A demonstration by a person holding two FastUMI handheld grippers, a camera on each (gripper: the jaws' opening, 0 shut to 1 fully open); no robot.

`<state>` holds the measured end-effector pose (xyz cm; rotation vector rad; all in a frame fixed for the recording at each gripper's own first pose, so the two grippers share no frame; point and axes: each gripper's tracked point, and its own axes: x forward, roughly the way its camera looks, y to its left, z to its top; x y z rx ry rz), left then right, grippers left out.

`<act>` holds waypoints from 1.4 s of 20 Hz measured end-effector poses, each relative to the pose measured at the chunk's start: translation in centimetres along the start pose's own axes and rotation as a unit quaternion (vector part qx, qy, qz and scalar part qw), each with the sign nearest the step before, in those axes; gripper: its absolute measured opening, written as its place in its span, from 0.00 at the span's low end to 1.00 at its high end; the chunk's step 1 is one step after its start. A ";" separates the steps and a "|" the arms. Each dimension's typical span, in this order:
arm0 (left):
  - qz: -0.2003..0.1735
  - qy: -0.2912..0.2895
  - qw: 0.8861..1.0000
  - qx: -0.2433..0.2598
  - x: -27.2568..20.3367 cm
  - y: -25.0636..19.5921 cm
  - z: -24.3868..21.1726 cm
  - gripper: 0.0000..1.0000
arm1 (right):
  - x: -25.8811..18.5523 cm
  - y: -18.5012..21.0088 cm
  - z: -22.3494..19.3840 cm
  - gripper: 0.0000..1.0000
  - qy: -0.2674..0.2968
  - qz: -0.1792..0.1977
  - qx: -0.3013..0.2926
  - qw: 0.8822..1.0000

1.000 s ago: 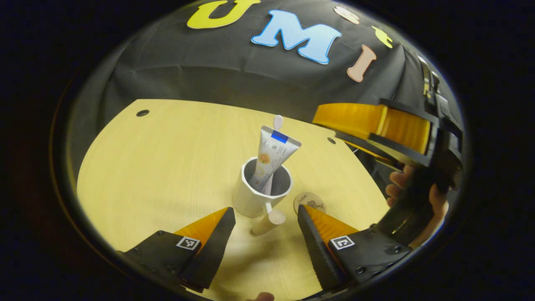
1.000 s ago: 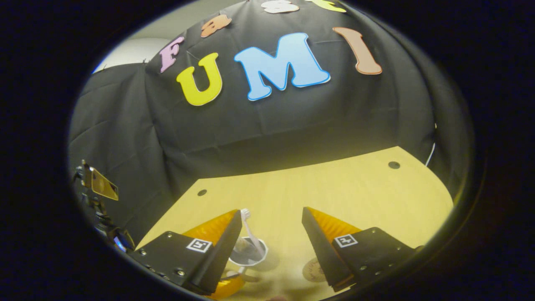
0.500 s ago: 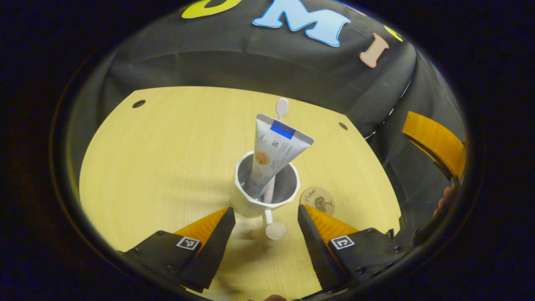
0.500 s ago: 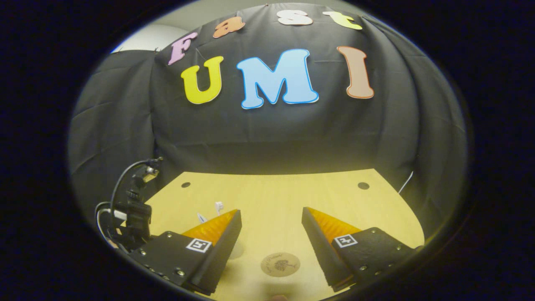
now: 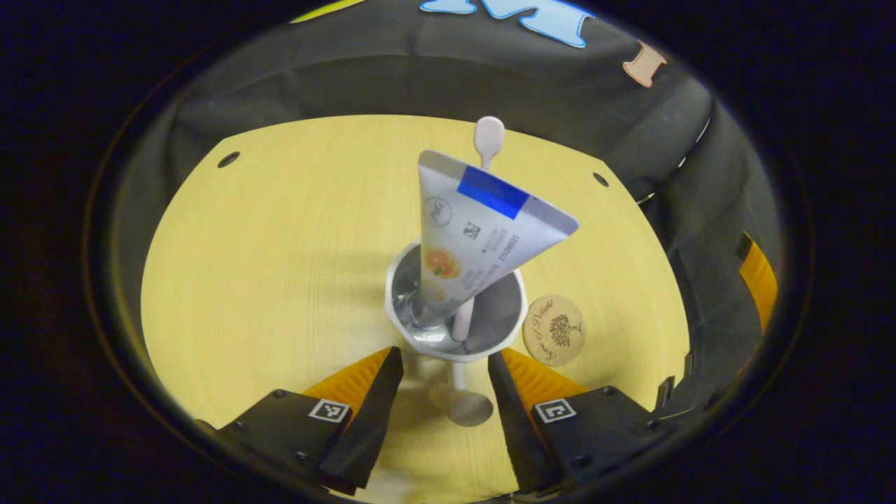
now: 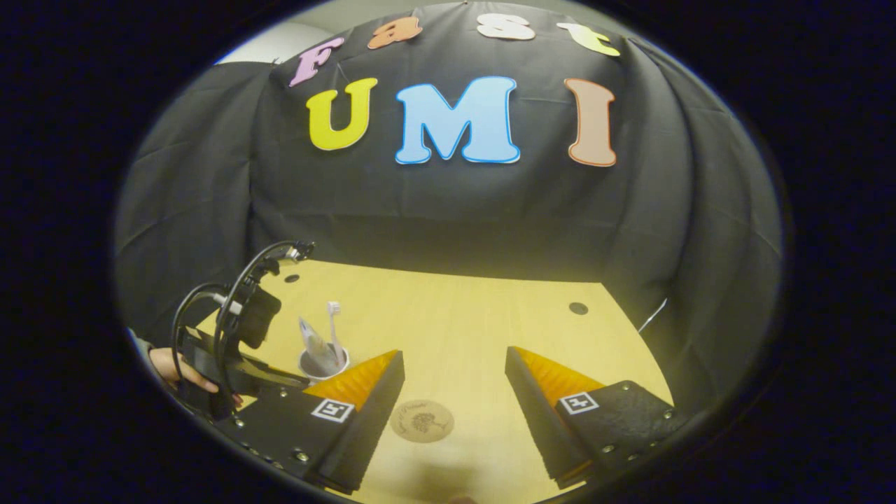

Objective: Put the toothbrush and toothpaste on the desktop into the cup, then pick up the cup and place it on the coaster on the desktop.

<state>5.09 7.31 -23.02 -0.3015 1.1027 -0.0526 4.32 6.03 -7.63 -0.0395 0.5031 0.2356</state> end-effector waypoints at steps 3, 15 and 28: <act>0.014 0.010 1.000 0.008 0.5 0.2 -0.2 0.79 | -0.4 -1.1 -0.9 0.91 0.013 -0.004 0.002 1.000; 0.066 0.011 0.996 0.050 0.6 0.1 -1.2 0.33 | -1.8 -3.2 -2.7 0.91 0.025 -0.022 0.033 0.999; 0.037 -0.039 0.998 0.041 -0.5 -2.8 -0.7 0.28 | -3.2 -4.5 -3.1 0.91 0.022 -0.037 0.047 0.998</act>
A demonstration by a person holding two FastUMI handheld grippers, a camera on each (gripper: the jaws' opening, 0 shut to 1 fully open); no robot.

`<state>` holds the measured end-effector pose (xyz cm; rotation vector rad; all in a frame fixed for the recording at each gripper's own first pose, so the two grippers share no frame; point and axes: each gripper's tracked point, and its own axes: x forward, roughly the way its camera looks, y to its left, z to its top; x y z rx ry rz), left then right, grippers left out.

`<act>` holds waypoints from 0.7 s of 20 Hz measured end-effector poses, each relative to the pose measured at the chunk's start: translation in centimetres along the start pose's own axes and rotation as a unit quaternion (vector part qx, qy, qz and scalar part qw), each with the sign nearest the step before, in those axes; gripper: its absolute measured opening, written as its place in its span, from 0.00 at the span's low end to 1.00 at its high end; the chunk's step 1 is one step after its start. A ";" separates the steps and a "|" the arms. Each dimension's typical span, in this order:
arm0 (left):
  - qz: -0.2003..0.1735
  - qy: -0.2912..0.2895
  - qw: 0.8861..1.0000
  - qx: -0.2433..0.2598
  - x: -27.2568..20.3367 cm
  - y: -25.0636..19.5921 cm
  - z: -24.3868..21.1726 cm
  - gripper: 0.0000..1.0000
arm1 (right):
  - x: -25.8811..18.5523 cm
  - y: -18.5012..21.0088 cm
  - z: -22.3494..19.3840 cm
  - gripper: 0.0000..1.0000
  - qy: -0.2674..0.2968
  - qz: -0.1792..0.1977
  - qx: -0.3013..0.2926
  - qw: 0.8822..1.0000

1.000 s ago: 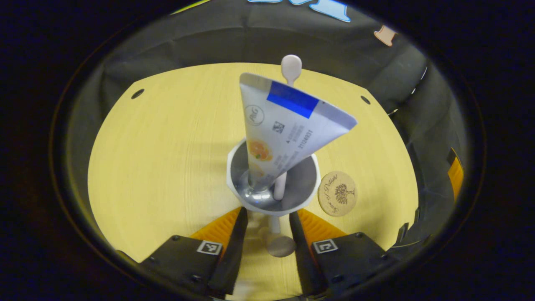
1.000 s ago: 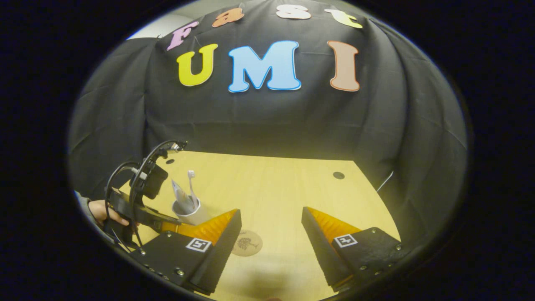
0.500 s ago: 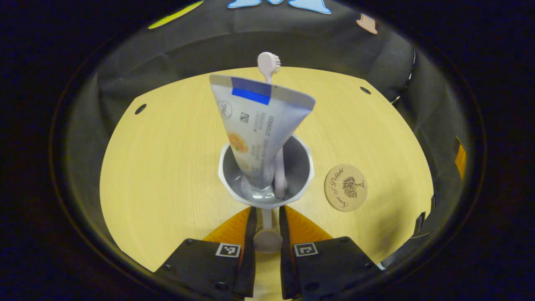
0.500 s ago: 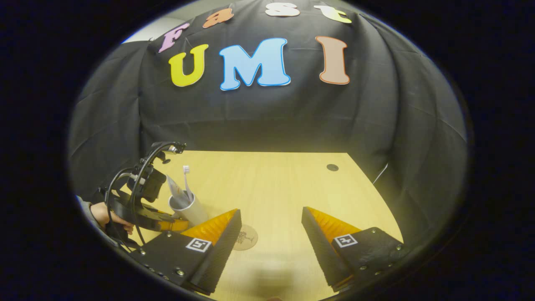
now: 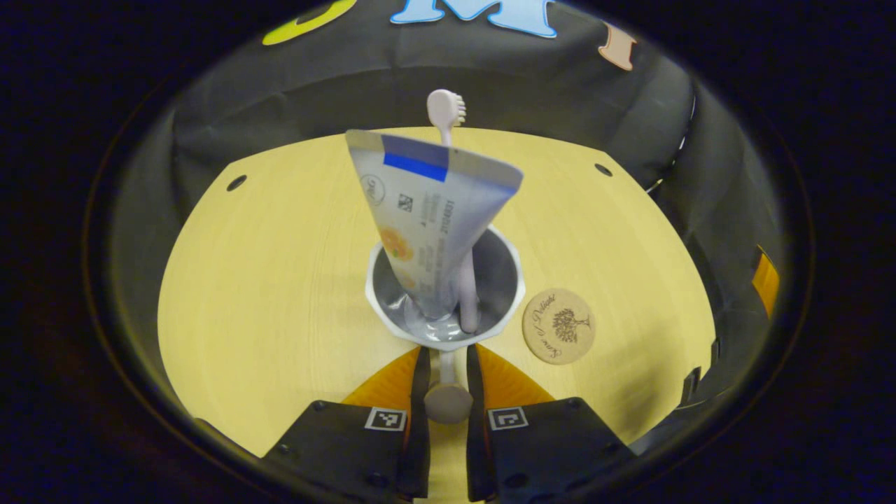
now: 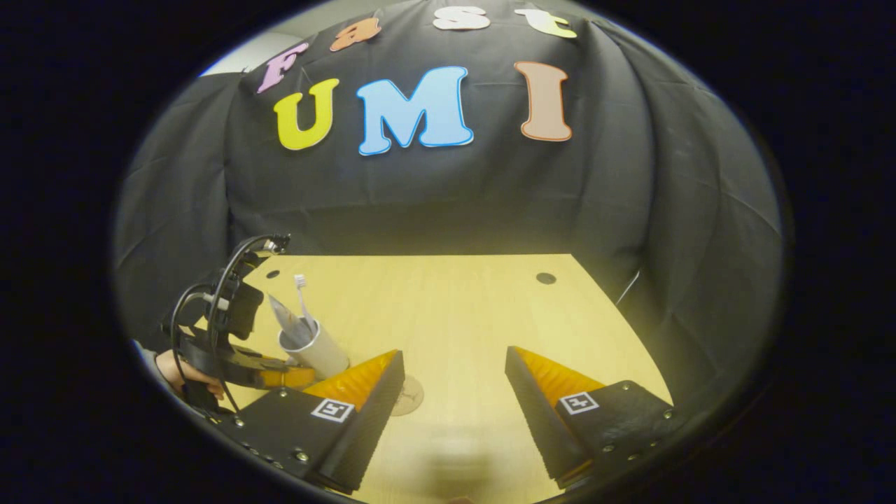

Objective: Put the toothbrush and toothpaste on the desktop into the cup, then pick up the cup and place it on the coaster on the desktop.

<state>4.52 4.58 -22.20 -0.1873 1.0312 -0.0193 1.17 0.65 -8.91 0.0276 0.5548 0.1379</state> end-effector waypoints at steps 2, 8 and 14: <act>-0.015 -0.001 1.000 0.001 -0.2 -1.7 0.3 0.27 | -0.1 -0.1 0.0 0.91 -0.001 -0.001 0.000 1.000; -0.048 0.004 0.999 0.022 0.1 -6.7 0.3 0.27 | -0.8 -1.1 -0.1 0.91 -0.003 -0.008 0.007 1.000; -0.066 0.015 0.997 0.041 0.9 -10.6 -0.1 0.27 | -1.1 -3.1 -0.5 0.91 0.000 -0.019 0.020 1.000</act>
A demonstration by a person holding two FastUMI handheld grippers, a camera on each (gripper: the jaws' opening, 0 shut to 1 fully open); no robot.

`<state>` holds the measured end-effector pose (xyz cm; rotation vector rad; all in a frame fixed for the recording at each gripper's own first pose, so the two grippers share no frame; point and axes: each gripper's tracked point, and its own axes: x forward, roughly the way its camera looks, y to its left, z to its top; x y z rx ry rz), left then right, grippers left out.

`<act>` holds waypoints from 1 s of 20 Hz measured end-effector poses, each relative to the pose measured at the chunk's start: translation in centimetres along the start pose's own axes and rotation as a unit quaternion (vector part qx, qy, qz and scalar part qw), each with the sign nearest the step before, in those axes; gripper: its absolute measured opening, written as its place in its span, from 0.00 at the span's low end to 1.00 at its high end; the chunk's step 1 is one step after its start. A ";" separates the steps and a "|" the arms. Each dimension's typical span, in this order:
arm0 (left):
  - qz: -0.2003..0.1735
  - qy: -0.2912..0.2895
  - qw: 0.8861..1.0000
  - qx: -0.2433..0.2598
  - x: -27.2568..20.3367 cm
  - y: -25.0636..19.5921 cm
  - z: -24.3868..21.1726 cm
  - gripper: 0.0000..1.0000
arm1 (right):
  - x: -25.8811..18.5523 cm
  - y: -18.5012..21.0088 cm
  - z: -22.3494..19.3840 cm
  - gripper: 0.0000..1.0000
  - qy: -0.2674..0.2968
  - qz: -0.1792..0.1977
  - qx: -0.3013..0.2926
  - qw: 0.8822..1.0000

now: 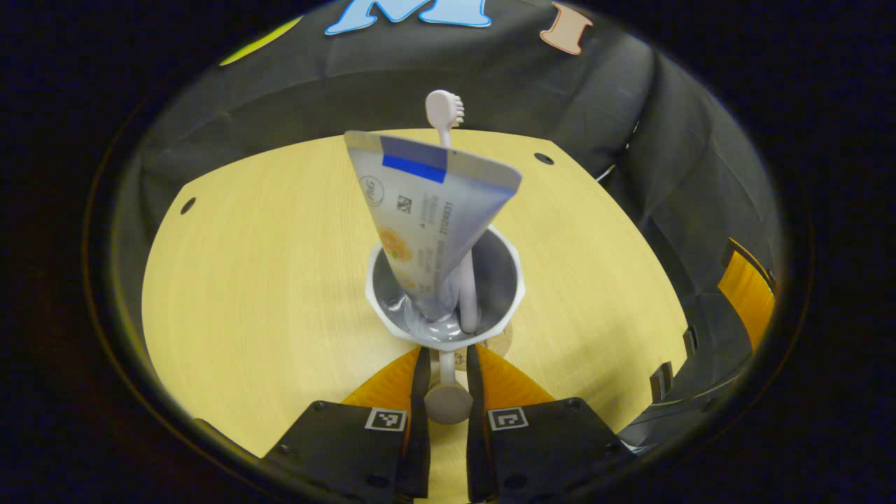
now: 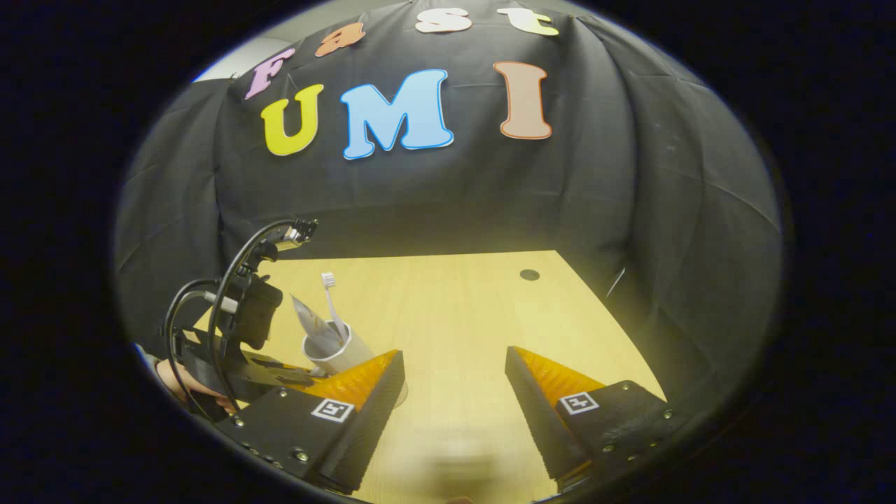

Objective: Put the toothbrush and toothpaste on the desktop into the cup, then pick up the cup and place it on the coaster on the desktop.

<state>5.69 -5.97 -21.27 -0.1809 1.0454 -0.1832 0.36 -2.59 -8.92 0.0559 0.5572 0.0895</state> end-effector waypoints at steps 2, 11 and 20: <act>-0.001 0.003 1.000 0.004 0.4 -0.8 0.0 0.28 | -0.1 -0.6 -0.1 0.91 0.001 -0.003 0.004 1.000; 0.018 0.025 1.000 0.002 1.7 -2.1 -1.7 0.28 | -0.2 -2.8 -0.7 0.91 0.008 0.004 0.012 1.000; 0.047 0.028 0.998 0.004 2.5 -3.5 -1.6 0.34 | -0.1 -4.0 -0.8 0.91 0.007 0.034 0.004 0.999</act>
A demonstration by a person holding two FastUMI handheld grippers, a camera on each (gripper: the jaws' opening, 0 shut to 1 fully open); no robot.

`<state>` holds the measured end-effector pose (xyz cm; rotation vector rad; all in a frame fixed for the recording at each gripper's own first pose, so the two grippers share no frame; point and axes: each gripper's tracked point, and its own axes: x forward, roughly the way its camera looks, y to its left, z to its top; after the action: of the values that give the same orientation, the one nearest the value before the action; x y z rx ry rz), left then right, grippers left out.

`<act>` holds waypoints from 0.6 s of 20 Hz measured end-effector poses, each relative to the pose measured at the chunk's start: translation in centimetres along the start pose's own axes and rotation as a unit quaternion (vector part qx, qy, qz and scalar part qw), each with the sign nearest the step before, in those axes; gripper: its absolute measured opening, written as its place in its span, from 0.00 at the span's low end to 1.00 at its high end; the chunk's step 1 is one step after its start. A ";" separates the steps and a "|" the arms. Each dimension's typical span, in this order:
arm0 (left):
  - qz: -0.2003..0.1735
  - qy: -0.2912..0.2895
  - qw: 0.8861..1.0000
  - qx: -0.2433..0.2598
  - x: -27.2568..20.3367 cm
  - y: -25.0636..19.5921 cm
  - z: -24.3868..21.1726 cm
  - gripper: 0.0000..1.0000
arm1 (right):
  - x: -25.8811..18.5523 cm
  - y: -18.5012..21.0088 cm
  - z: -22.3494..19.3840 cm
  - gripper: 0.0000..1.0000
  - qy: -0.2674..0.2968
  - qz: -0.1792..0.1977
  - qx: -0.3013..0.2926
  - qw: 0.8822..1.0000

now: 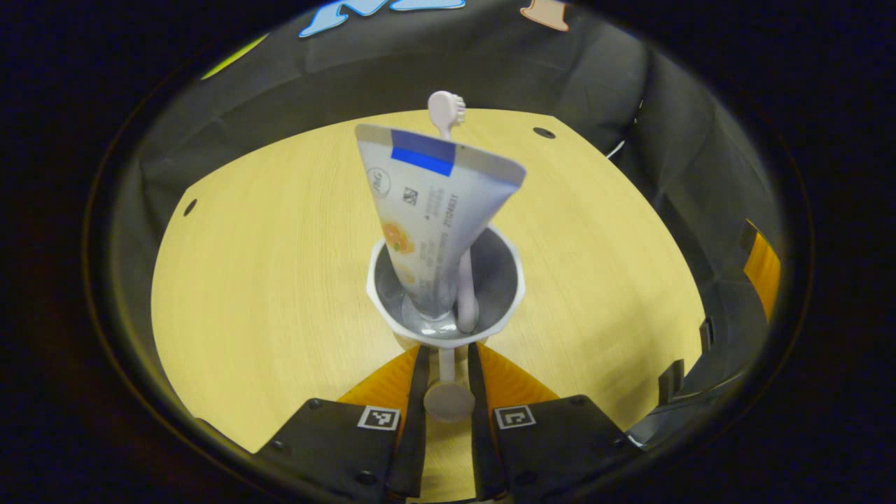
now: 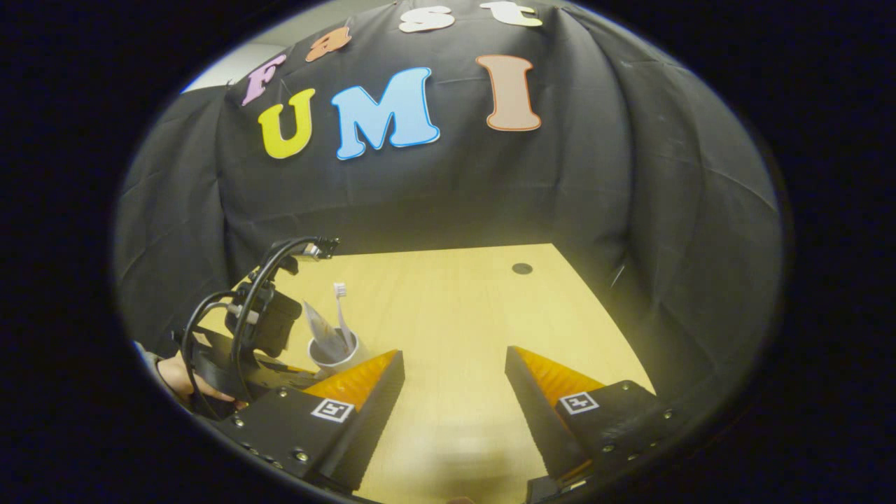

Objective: Put the toothbrush and toothpaste on the desktop into the cup, then pick up the cup and place it on the coaster on the desktop.

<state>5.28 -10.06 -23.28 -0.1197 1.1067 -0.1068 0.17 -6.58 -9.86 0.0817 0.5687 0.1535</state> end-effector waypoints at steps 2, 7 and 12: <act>0.004 -0.013 1.000 -0.006 -0.7 0.0 0.2 0.39 | 0.0 -0.3 0.0 0.91 -0.001 0.007 -0.002 1.000; -0.001 -0.063 0.997 -0.037 -3.6 -0.7 1.1 0.61 | 0.0 -1.5 0.4 0.91 -0.004 0.010 -0.026 1.000; -0.001 -0.141 0.989 -0.049 -8.1 -0.5 2.8 0.79 | -0.1 -1.2 1.8 0.91 -0.024 0.005 -0.020 1.000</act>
<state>4.23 -9.20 -14.79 -0.2174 0.8290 -0.0356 1.19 -7.86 -8.44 0.0497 0.5180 0.1715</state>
